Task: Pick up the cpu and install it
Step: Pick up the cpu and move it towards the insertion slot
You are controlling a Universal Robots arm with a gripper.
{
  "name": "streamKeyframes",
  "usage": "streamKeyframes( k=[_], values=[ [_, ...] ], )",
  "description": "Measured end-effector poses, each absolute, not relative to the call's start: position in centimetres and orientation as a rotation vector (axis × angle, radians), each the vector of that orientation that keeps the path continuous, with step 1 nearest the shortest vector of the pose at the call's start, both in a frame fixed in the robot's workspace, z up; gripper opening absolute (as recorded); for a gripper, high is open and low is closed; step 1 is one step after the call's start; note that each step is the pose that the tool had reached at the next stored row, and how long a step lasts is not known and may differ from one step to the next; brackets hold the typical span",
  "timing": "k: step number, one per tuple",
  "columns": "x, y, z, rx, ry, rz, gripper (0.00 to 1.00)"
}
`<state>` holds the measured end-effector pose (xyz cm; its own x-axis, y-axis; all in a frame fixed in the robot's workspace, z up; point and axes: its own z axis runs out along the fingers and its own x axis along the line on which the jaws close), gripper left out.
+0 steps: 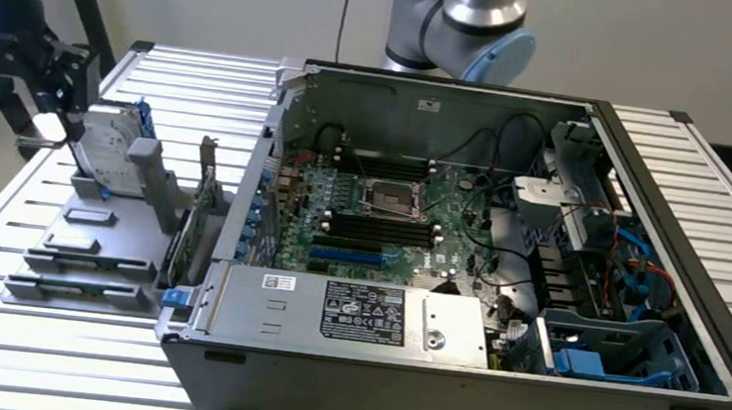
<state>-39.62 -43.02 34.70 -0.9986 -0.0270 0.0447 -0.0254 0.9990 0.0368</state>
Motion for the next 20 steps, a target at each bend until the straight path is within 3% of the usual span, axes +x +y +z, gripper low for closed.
streamKeyframes(
  k=[13,20],
  values=[
    [-34.6,-43.0,40.5,0.058,-3.076,-0.057,0.55],
    [-31.4,-43.0,41.2,0.058,-3.067,-0.057,0.55]
  ],
)
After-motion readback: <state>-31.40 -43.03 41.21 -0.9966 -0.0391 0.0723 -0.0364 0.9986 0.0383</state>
